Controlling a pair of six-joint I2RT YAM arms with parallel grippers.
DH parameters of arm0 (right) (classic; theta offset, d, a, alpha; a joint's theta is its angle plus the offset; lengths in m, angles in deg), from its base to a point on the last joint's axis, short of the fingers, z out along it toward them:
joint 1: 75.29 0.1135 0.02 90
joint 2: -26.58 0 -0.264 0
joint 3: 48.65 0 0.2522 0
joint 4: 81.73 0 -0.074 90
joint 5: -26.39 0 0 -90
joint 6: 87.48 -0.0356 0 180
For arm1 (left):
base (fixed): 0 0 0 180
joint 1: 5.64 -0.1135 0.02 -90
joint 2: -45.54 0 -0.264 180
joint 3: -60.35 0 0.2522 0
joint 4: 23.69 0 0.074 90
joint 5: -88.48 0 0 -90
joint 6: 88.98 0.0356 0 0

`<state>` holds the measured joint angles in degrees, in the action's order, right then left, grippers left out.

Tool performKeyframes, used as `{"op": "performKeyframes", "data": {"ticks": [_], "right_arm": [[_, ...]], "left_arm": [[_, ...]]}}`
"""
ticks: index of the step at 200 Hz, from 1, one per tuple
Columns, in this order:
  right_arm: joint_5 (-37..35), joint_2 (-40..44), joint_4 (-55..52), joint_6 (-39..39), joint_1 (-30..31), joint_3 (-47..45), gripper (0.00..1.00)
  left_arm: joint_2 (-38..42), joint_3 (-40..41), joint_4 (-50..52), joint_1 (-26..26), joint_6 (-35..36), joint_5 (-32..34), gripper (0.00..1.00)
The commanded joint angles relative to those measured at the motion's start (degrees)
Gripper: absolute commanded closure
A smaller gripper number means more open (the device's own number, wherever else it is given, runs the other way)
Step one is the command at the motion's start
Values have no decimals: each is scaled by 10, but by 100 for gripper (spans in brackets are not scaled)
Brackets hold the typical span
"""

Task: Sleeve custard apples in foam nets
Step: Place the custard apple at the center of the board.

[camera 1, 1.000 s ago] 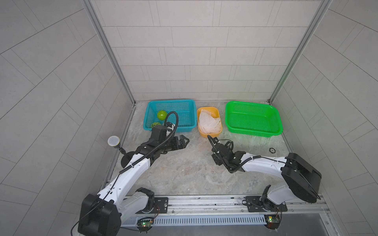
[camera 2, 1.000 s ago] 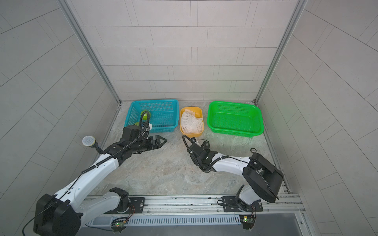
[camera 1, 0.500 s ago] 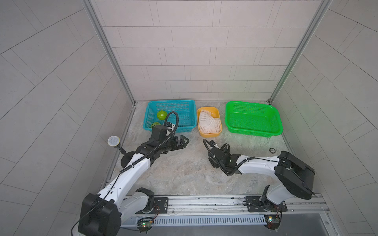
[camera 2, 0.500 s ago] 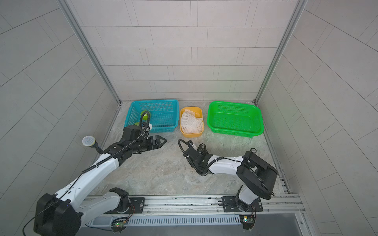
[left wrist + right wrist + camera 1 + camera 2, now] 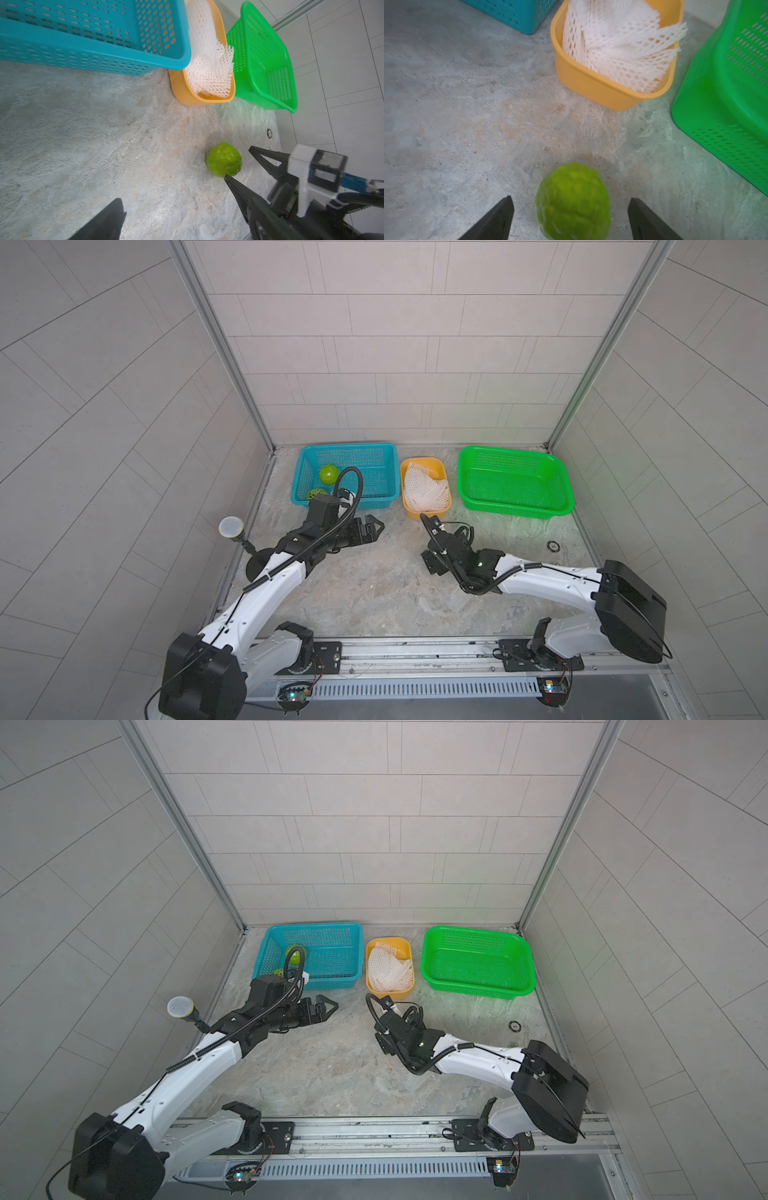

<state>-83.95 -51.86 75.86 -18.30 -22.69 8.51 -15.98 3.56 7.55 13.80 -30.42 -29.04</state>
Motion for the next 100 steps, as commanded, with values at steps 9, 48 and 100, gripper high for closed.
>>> {"op": "performKeyframes", "data": {"ticks": [9,48,100], "right_arm": [[-9,55,-29,14,2,20,11],[43,71,-81,-3,-63,81,22],[126,-13,-88,-1,-165,169,39]], "left_arm": [[-1,7,9,0,3,6,3],[-5,9,6,0,-2,1,8],[-9,14,5,8,-13,-9,14]]}}
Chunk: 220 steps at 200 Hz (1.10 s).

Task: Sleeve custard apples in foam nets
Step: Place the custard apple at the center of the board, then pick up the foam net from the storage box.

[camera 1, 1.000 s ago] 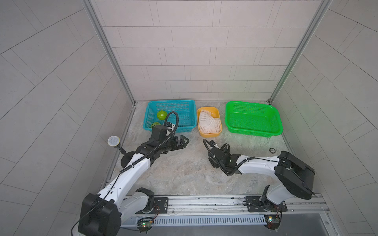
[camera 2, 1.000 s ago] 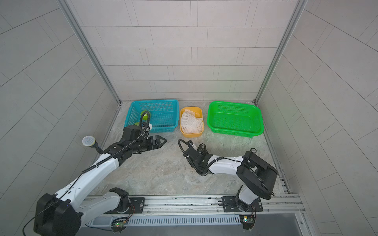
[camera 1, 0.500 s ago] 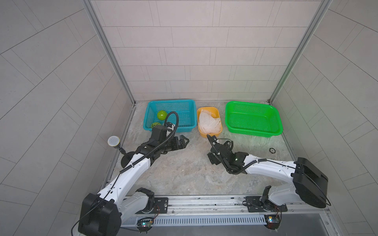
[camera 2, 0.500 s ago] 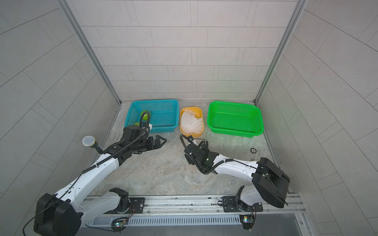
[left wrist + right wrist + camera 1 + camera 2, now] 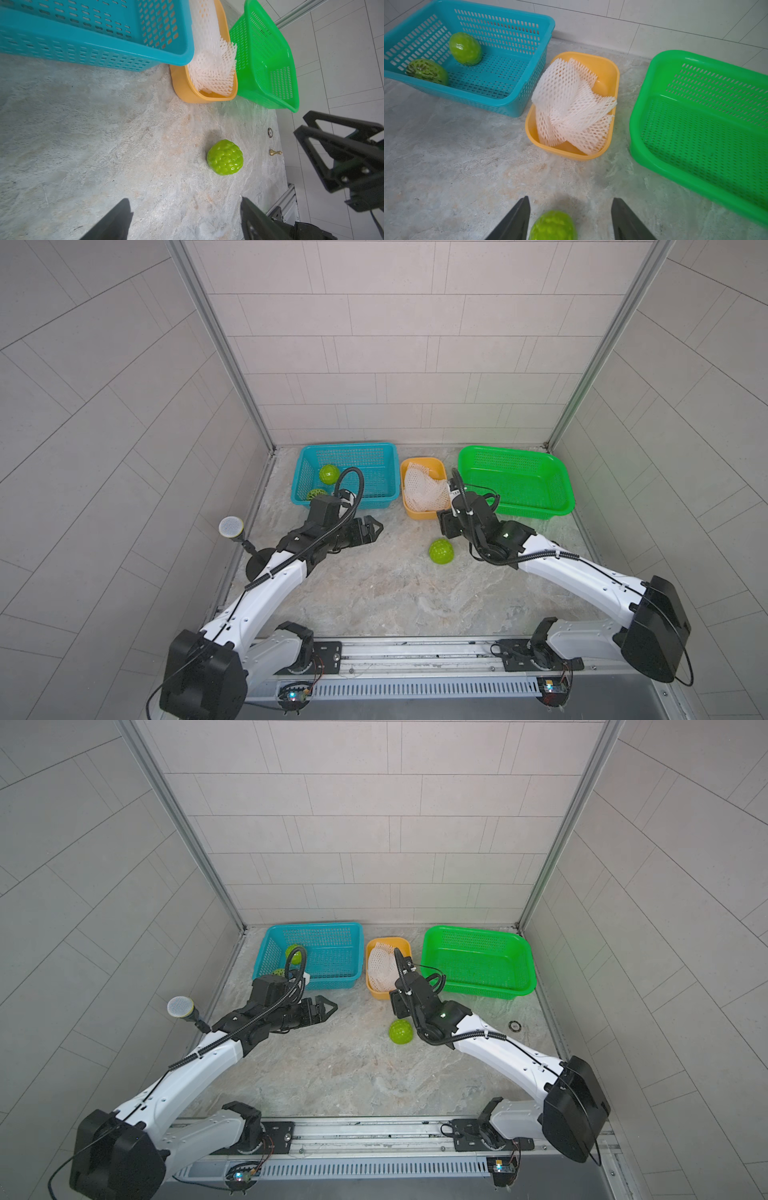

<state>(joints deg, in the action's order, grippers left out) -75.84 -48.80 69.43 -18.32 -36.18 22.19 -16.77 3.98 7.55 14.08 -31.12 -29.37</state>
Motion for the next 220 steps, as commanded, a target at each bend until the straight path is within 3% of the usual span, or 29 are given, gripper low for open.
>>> {"op": "performKeyframes", "data": {"ticks": [1,44,82,144,220], "right_arm": [[46,-47,-24,-1,-32,33,39],[82,-145,-22,5,-67,121,40],[88,-236,-35,37,-66,196,30],[80,-325,-27,72,-62,248,26],[-12,-392,-10,91,-62,311,42]], "left_arm": [[-1,11,5,5,-6,-6,14],[3,11,8,6,-4,-3,14],[0,11,8,6,-5,-4,14],[2,11,10,6,-5,-1,14],[-5,12,9,6,-6,2,14]]}}
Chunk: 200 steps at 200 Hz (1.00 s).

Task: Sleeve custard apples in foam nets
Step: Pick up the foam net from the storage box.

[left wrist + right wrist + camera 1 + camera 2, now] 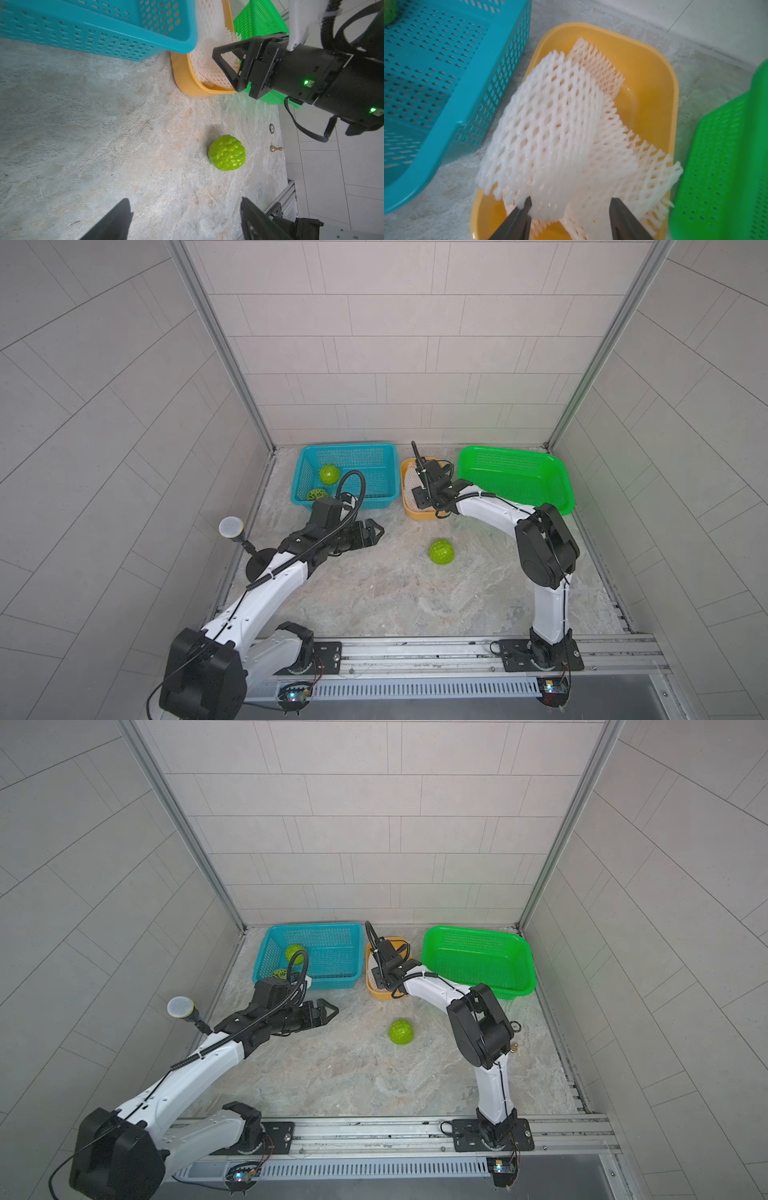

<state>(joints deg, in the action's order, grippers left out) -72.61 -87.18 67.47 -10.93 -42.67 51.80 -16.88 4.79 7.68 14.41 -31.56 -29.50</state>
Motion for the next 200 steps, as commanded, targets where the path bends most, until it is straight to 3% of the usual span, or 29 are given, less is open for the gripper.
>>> {"op": "performKeyframes", "data": {"ticks": [1,34,78,101,139,200], "right_arm": [[-46,-8,11,18,2,15,42],[-53,-8,47,29,3,15,51],[-55,-7,54,33,3,24,87],[-55,-3,56,34,3,22,97],[-43,30,66,20,1,2,100],[14,167,75,-11,-6,-75,100]], "left_arm": [[-4,4,8,3,-2,3,14],[-12,3,7,3,-3,2,14],[-19,4,3,2,-7,0,14],[-19,5,1,3,-7,0,14],[-19,6,1,3,-9,-3,14],[0,-3,3,3,-7,-2,13]]}}
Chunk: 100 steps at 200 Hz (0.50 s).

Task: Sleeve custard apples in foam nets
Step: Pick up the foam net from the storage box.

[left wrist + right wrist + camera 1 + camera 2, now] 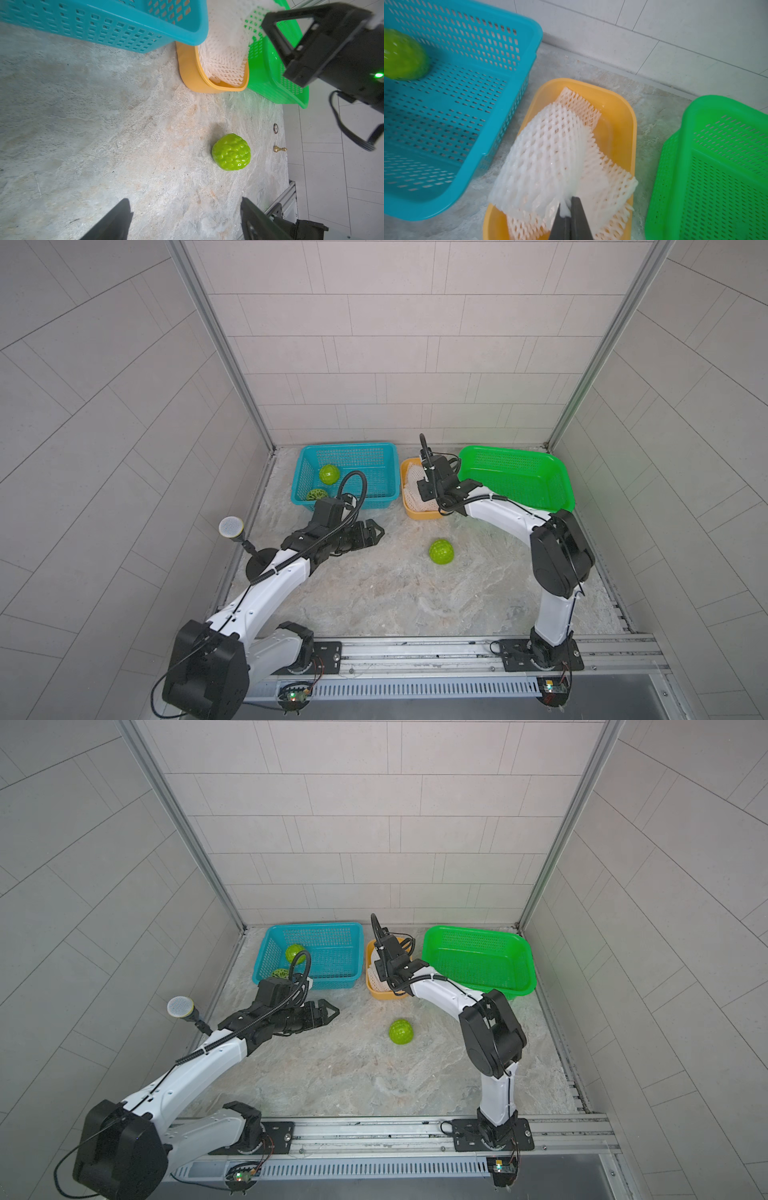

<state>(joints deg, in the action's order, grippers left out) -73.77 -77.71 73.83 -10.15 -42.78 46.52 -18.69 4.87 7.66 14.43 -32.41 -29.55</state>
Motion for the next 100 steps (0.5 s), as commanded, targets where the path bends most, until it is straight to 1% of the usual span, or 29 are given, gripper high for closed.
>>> {"op": "performKeyframes", "data": {"ticks": [1,28,53,77,100], "right_arm": [[26,74,12,-19,-6,-24,100],[65,153,-2,-44,-16,-68,100],[130,235,-25,-59,-21,-121,100],[223,313,-57,-69,-31,-172,100],[320,381,-72,-76,-38,-226,100]], "left_arm": [[19,-4,3,2,1,-1,13],[39,-18,7,3,0,0,11],[66,-29,-12,2,-14,-8,9],[94,-35,-43,2,-26,-27,6],[106,-39,-80,1,-38,-82,5]]}}
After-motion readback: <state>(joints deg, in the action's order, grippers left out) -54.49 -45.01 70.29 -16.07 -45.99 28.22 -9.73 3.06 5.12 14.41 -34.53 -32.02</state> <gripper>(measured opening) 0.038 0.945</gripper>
